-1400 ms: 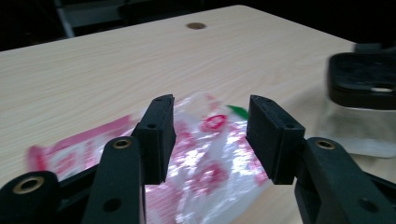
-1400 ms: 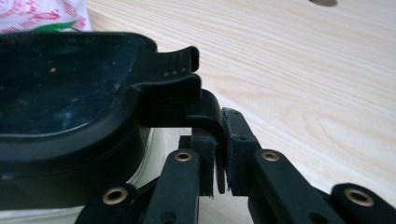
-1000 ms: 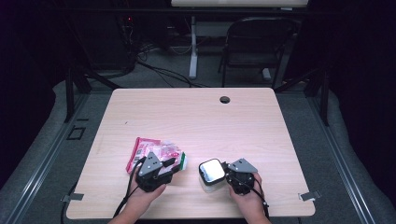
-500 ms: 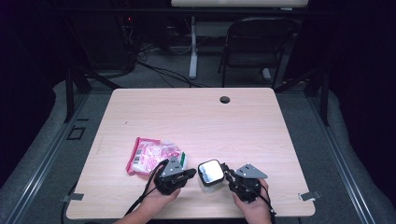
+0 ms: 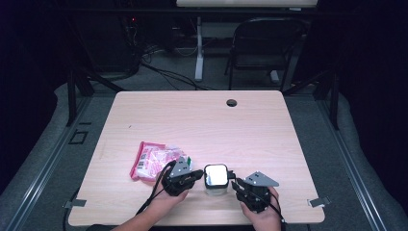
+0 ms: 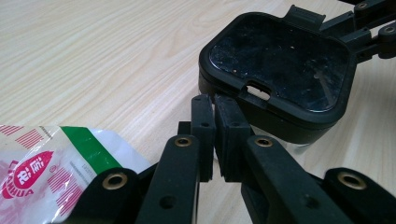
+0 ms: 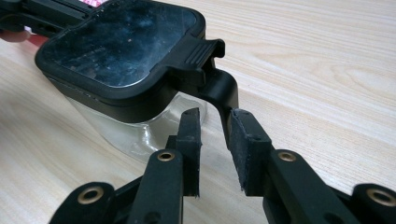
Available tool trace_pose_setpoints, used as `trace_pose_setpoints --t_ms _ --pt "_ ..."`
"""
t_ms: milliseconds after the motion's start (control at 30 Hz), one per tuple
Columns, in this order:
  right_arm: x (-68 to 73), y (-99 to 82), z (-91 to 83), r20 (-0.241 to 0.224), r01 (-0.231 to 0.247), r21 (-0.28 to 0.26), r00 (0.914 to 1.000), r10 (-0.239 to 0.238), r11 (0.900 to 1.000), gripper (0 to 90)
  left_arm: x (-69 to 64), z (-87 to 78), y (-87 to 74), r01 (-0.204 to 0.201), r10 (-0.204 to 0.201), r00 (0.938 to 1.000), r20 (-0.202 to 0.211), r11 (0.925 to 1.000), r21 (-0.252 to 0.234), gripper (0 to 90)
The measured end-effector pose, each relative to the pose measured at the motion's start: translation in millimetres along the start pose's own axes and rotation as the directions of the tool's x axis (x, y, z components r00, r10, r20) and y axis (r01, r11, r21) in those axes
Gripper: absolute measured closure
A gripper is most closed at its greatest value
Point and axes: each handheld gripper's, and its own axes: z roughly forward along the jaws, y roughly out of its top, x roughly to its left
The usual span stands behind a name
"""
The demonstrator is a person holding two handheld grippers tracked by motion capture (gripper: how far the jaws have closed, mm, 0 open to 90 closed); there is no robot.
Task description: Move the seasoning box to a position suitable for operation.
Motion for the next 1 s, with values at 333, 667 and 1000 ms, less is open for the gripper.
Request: trace_pose_setpoints --t_ms 333,667,1000 --pt "-5.4 9.0 -14.9 -0.063 -0.046 -0.001 0.9970 0.045 0.9990 74.4 2.7 -5.4 -2.2 0.004 -0.003 0.9999 0.013 0.9999 -0.010 84.0" --pt "-16.9 23.7 -21.0 -0.064 -0.102 0.003 0.9928 0.102 0.9948 76.2 6.5 -15.7 -2.3 0.031 -0.031 0.9995 -0.004 0.9993 -0.023 78.2" --pt "-21.7 58.0 -22.1 -0.086 -0.124 0.074 0.9877 0.130 0.9895 74.7 9.4 -19.9 20.2 0.086 -0.088 0.9952 -0.044 0.9956 -0.038 69.4"
